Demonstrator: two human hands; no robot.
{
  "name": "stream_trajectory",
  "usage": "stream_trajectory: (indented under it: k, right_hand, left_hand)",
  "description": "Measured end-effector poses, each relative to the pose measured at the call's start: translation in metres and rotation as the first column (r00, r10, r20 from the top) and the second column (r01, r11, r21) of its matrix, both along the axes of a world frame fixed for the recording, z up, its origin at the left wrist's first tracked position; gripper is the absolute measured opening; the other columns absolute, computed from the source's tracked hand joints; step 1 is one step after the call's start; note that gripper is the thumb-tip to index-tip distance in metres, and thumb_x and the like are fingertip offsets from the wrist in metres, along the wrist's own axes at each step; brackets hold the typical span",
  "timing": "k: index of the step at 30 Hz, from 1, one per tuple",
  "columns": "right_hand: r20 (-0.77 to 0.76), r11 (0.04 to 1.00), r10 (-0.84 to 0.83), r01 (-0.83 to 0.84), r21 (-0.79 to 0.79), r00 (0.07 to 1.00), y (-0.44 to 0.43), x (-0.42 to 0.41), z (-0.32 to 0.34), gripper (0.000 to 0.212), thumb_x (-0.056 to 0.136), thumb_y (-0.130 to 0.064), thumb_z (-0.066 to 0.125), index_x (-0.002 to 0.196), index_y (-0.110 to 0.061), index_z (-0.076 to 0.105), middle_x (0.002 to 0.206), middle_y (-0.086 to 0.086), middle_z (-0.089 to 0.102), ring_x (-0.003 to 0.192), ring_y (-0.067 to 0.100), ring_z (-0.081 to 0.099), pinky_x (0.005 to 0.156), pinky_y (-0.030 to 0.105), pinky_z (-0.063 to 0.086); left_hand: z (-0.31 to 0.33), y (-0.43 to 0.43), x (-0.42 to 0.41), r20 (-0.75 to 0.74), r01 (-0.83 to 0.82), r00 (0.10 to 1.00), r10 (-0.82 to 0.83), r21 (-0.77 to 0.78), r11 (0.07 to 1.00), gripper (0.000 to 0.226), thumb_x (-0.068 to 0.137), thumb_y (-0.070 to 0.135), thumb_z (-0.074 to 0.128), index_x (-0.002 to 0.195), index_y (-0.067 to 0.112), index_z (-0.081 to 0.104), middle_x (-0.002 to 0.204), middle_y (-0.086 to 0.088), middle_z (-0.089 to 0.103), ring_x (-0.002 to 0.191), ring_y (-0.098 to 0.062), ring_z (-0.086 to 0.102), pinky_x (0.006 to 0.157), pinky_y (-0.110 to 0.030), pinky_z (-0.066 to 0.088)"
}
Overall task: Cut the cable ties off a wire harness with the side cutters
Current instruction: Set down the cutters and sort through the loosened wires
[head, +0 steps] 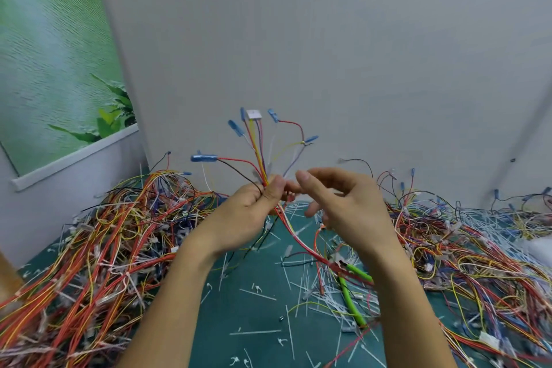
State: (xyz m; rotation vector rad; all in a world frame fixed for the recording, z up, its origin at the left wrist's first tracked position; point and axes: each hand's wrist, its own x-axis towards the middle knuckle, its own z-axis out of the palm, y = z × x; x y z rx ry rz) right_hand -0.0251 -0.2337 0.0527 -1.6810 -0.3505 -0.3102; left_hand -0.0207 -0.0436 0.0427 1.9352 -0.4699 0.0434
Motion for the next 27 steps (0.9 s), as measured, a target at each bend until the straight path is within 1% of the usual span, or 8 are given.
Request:
stream_trajectory:
  k: [4,6,9,12,15,20,25,27]
  right_hand:
    - [-0.062,0.982,0.101,-0.089,0.164,0.993,0.005,0.0,-0.002,0.013,0.093,-0.027,0.076,0.089,-0.016,0.081,0.082,0.005,0.078,0.047,0.015,0.05,0.048,0.018,0.041]
    - [-0.058,0.986,0.088,-0.078,0.15,0.994,0.004,0.0,-0.001,0.015,0.094,-0.026,0.075,0.089,-0.014,0.081,0.081,0.003,0.077,0.045,0.015,0.049,0.046,0.016,0.04]
    - [-0.062,0.987,0.077,-0.067,0.145,0.995,0.003,0.0,0.0,0.016,0.096,-0.025,0.072,0.091,-0.012,0.08,0.082,0.004,0.078,0.044,0.014,0.051,0.044,0.015,0.038]
    - [-0.068,0.982,0.052,-0.039,0.185,0.996,0.005,0.0,0.0,0.015,0.096,-0.024,0.071,0.089,-0.013,0.079,0.082,0.007,0.077,0.044,0.015,0.053,0.042,0.016,0.037]
    - [-0.061,0.98,0.027,-0.014,0.198,0.998,0.005,0.001,-0.001,0.016,0.095,-0.026,0.072,0.087,-0.014,0.079,0.082,0.006,0.077,0.045,0.015,0.054,0.044,0.014,0.038]
    - [0.004,0.979,0.001,-0.002,0.202,1.0,0.006,0.003,-0.003,0.017,0.094,-0.025,0.075,0.088,-0.01,0.078,0.078,0.007,0.076,0.046,0.013,0.054,0.047,0.015,0.04]
    - [0.159,0.973,0.011,-0.047,0.228,0.987,0.009,0.0,-0.003,0.015,0.093,-0.025,0.074,0.088,-0.011,0.077,0.076,0.005,0.074,0.048,0.013,0.052,0.049,0.019,0.043]
    - [0.181,0.971,-0.001,-0.042,0.234,0.984,0.011,0.0,-0.003,0.015,0.094,-0.025,0.073,0.089,-0.012,0.077,0.075,0.003,0.074,0.048,0.012,0.052,0.049,0.019,0.043]
  left_hand:
    - [-0.002,-0.008,0.0,-0.001,0.006,1.0,-0.006,0.078,0.997,0.038,0.092,0.075,0.031,0.108,0.062,0.062,0.115,0.042,0.062,0.117,0.024,0.048,0.094,0.002,0.031]
    - [-0.005,-0.008,0.003,0.02,-0.006,1.0,0.007,-0.024,1.0,0.041,0.093,0.072,0.036,0.115,0.051,0.065,0.119,0.035,0.065,0.119,0.019,0.051,0.101,-0.004,0.034]
    - [-0.008,-0.009,0.008,0.014,-0.027,0.999,0.031,-0.235,0.972,0.045,0.093,0.059,0.051,0.122,0.029,0.069,0.123,0.01,0.071,0.122,0.0,0.059,0.109,-0.028,0.039]
    - [-0.008,-0.008,0.008,-0.022,0.051,0.997,-0.067,-0.425,0.904,0.03,0.092,0.04,0.061,0.115,0.026,0.075,0.121,-0.007,0.072,0.124,-0.018,0.062,0.11,-0.035,0.041]
    - [-0.008,-0.004,0.007,-0.008,0.072,0.996,-0.086,-0.486,0.871,0.031,0.09,0.03,0.068,0.116,0.014,0.072,0.115,-0.015,0.073,0.122,-0.026,0.063,0.111,-0.037,0.042]
    - [-0.004,-0.008,0.006,-0.055,0.051,0.993,-0.106,-0.611,0.79,0.03,0.085,0.018,0.065,0.111,0.004,0.066,0.088,-0.009,0.072,0.094,-0.02,0.068,0.092,-0.031,0.055]
    - [0.0,-0.013,0.006,-0.124,0.034,0.974,-0.19,-0.748,0.663,0.011,0.081,0.018,0.066,0.087,0.009,0.069,0.078,-0.006,0.069,0.078,-0.016,0.067,0.072,-0.026,0.057]
    - [0.001,-0.015,0.006,-0.118,0.011,0.979,-0.166,-0.786,0.618,0.015,0.078,0.02,0.069,0.087,0.008,0.068,0.078,-0.006,0.071,0.078,-0.016,0.07,0.07,-0.024,0.057]
